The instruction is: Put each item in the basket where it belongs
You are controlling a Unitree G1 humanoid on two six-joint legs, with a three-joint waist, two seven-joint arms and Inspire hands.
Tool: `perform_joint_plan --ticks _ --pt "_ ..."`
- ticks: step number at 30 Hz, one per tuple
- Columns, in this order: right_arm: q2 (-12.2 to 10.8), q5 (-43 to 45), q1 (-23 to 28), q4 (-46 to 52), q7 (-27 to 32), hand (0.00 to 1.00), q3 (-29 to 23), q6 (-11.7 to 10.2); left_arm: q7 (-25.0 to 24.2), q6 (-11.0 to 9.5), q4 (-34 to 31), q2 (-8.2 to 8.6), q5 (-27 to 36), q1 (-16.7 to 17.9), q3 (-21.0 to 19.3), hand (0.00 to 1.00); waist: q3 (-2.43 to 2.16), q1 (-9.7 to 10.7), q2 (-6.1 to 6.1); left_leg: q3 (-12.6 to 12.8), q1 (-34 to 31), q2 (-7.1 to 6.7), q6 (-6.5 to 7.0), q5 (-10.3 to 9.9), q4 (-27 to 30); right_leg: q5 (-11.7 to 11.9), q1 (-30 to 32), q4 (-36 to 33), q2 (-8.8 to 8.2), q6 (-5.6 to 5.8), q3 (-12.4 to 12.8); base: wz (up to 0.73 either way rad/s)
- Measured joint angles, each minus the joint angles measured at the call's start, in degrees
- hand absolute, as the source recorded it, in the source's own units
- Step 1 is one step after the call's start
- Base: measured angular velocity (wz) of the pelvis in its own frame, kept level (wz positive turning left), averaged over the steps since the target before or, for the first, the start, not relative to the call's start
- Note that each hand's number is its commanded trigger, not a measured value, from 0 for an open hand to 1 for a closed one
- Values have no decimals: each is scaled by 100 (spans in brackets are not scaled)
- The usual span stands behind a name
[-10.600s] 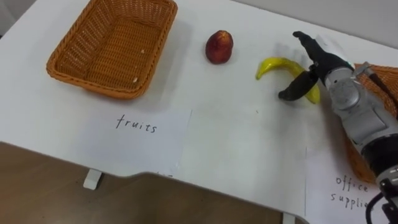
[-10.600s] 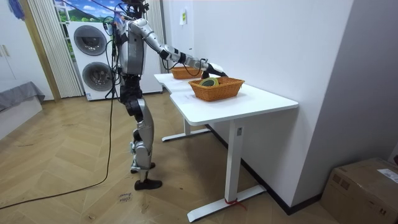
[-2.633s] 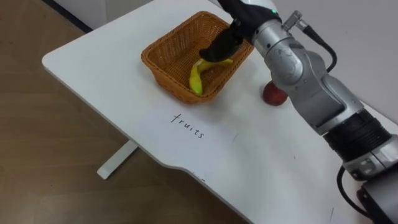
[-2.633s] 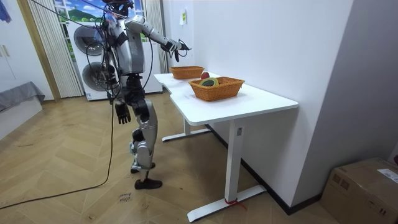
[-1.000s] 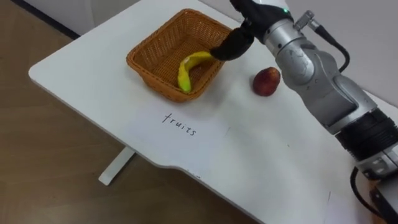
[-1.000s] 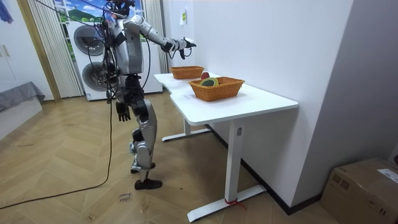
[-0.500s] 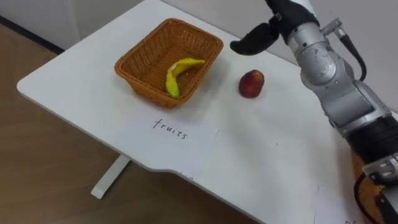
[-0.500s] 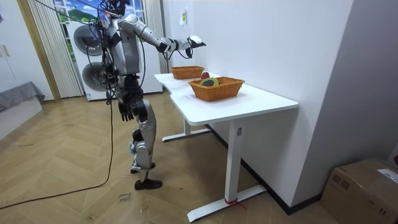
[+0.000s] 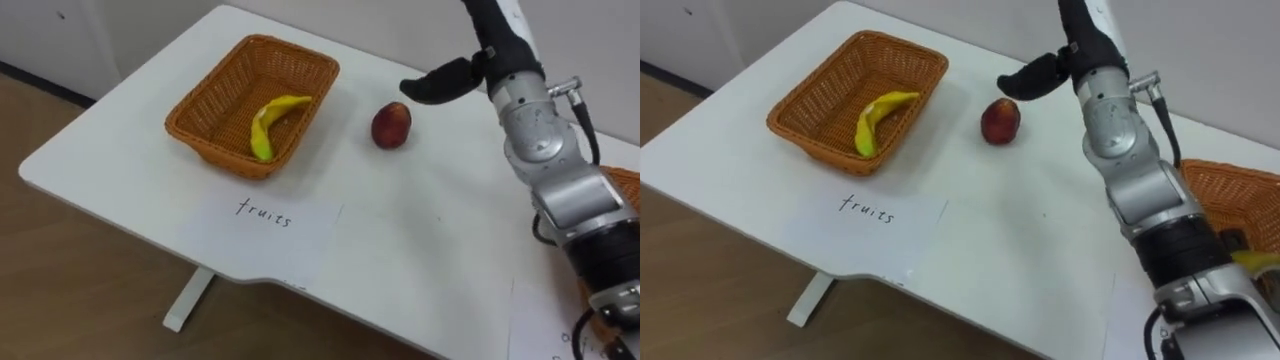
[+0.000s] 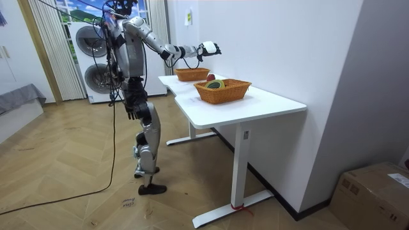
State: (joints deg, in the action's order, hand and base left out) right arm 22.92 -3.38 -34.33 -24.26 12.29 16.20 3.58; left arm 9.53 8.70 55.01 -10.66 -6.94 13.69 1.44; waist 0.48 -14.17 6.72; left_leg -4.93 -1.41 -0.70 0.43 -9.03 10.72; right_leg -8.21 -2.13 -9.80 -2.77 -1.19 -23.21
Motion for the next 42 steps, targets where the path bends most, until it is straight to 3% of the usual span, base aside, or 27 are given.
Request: perform_joint_plan --ticks 3,4,9,13,19,26,42 --pt "-126 -380 0 -172 10 0 -5 0 8 3 -10 48 -2 31 4 0 12 -4 -17 23 3 -5 15 -11 4 1 9 0 -1 1 71 -5" --pt "-145 -561 1 -241 11 0 -5 -1 8 6 -20 59 0 44 10 0 45 -20 -65 37 12 -6 20 -14 7 5 9 0 -1 8 87 -4" --pt "-311 -807 0 -779 -36 0 5 -31 8 12 -12 68 11 47 116 0 87 -38 -142 40 -44 -2 22 -14 41 8 65 -7 -8 13 124 -1" --pt "-311 -769 -1 -1026 -78 0 -4 -32 50 19 29 83 11 49 205 0 49 -23 -235 51 -203 -8 18 -7 74 12 238 -45 -7 8 120 0" --pt "-311 -772 -1 -1131 -76 0 -4 -33 110 60 57 93 11 -73 332 0 38 8 -219 60 -294 -1 15 12 71 12 375 -81 -14 7 118 0" --pt "-311 -966 -3 -1339 -95 0 -2 -33 148 58 118 92 64 -290 412 0 37 1 -215 65 -351 -1 29 19 67 12 441 -87 -35 8 106 0" --pt "-311 -1052 -176 -1706 -165 0 0 -24 153 110 185 111 178 -312 442 0 41 -52 -206 117 -592 -2 59 46 92 14 729 -189 -104 5 119 -1"
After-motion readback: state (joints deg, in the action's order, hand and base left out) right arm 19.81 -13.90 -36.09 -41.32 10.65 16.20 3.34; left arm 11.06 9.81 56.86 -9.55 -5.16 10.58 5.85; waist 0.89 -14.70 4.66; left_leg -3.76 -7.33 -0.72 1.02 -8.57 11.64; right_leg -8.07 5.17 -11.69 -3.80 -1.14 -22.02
